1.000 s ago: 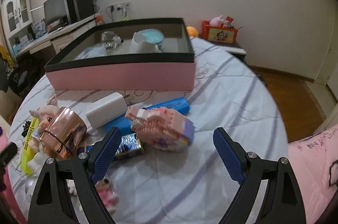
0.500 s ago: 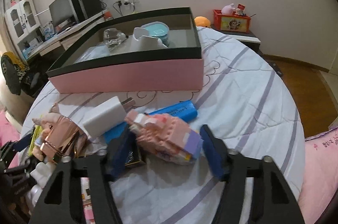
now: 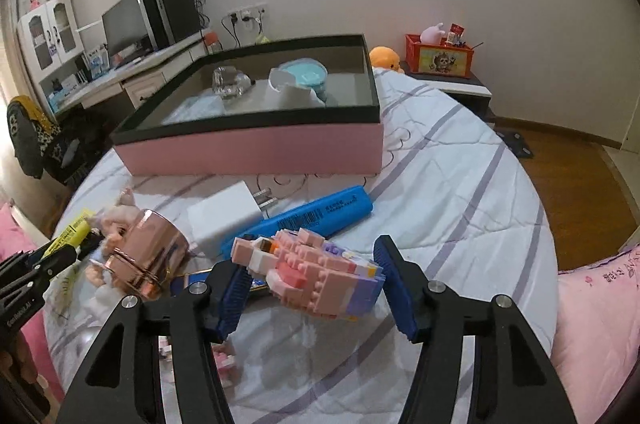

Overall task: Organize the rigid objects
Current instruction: 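Grasp the yellow highlighter with the left tool while the right tool grasps the pink block figure, then lower the highlighter and block figure into the pink box and open both tools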

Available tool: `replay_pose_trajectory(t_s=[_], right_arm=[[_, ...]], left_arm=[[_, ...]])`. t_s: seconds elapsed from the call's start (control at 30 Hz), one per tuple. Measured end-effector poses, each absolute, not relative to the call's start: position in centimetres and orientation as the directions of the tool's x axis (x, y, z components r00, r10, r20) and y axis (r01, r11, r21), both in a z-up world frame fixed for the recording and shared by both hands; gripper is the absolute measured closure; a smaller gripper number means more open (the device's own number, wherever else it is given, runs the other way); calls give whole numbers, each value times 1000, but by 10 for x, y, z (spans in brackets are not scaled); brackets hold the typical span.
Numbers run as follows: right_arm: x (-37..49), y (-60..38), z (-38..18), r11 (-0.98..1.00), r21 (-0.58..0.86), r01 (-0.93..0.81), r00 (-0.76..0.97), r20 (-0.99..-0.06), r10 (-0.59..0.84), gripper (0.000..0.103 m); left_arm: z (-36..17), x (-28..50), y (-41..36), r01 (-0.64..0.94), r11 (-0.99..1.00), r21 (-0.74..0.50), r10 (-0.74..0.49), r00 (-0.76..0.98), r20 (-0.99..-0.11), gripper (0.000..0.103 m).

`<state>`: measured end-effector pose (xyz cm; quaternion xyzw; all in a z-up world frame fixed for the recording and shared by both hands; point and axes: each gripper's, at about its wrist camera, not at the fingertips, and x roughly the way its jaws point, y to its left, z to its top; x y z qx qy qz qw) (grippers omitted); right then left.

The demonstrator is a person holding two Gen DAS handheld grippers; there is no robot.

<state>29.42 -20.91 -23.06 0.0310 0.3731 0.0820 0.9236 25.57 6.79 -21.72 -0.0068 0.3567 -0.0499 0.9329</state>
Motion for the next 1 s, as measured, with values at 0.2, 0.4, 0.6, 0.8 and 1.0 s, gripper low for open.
replay_pose_trajectory(t_s=[0.2, 0.4, 0.6, 0.8, 1.0], right_arm=[[294, -209, -216, 983, 118, -142, 727, -661, 185, 42], [297, -202, -208, 979, 113, -169, 733, -650, 202, 42], [300, -193, -201, 973, 118, -198, 733, -641, 227, 42], [311, -185, -184, 969, 103, -224, 749, -618, 239, 42], [349, -175, -162, 964, 85, -250, 758, -602, 250, 42]], left_arm=[[-202, 259, 68, 118, 991, -66, -133, 756, -641, 77], [-194, 264, 68, 134, 987, -90, -160, 768, -620, 77], [-189, 269, 68, 137, 986, -98, -168, 779, -604, 77], [-161, 287, 59, 179, 979, -97, -203, 803, -560, 77], [-128, 335, 33, 275, 959, -74, -271, 804, -529, 77]])
